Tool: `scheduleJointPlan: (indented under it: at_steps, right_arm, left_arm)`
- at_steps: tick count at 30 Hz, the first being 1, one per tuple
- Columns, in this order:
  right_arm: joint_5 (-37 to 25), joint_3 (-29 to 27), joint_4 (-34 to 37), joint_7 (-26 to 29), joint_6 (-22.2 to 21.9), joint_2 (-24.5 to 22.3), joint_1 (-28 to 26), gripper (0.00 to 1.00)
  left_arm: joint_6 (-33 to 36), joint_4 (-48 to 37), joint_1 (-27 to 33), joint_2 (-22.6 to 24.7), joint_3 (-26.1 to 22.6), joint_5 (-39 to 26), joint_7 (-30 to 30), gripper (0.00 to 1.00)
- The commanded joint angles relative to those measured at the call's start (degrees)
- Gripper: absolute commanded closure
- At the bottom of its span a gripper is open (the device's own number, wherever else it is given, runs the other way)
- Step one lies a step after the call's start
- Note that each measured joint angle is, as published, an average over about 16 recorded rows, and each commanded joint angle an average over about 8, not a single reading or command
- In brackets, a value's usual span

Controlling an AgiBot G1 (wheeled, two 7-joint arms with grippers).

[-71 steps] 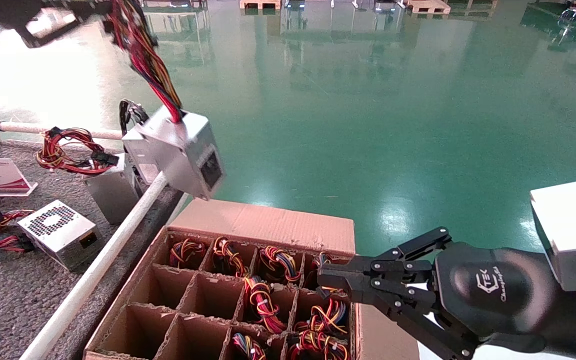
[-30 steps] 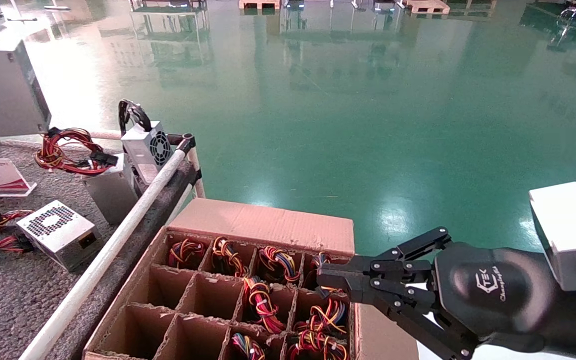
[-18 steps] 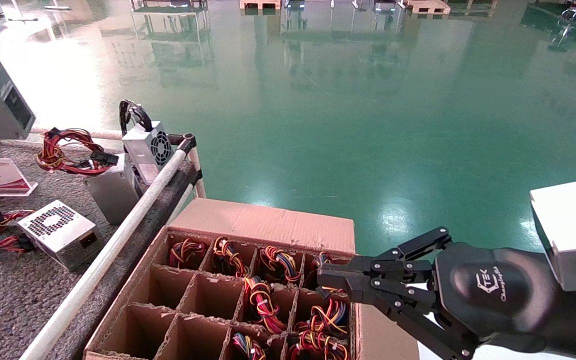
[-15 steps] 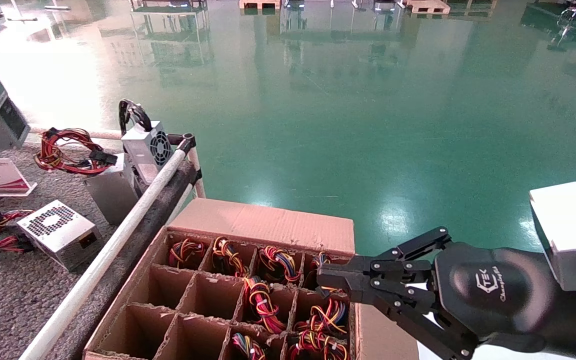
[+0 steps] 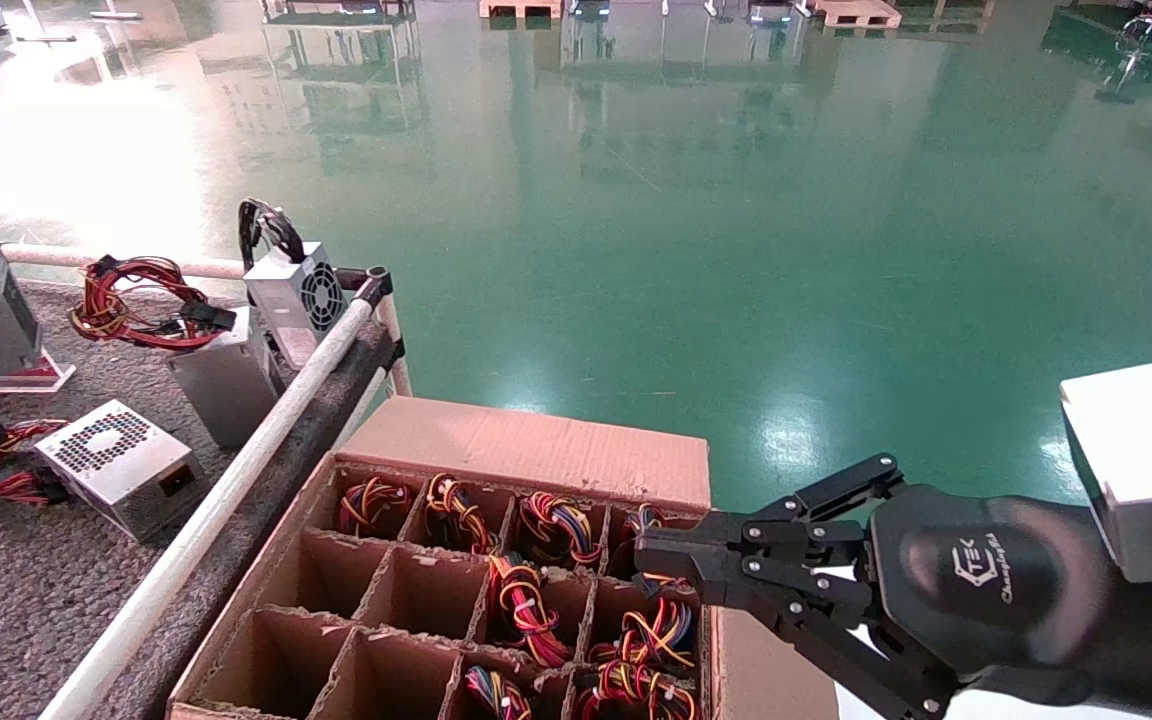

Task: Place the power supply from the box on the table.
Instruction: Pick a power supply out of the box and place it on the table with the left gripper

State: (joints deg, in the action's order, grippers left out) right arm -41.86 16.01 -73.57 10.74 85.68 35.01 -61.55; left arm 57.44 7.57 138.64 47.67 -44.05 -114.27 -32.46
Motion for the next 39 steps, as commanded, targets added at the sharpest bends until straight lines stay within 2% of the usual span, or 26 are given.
scheduleJointPlan:
  at_steps: [1,19,39]
  right_arm:
    - [0.0,0.0,0.0,0.0,0.0,0.0,0.0,1.0]
    - [0.0,0.0,0.0,0.0,0.0,0.0,0.0,1.0]
    - [0.0,0.0,0.0,0.0,0.0,0.0,0.0,1.0]
  left_arm:
    - [-0.28,-0.59,-0.33,0.14,-0.1,-0.1,0.0,1.0]
    - [1.59,-2.85,-4.42,2.49,0.26,1.16,-0.02,1.0]
    - [5.15,-0.51,-6.89,5.58,0.1,3.18,1.39,1.0]
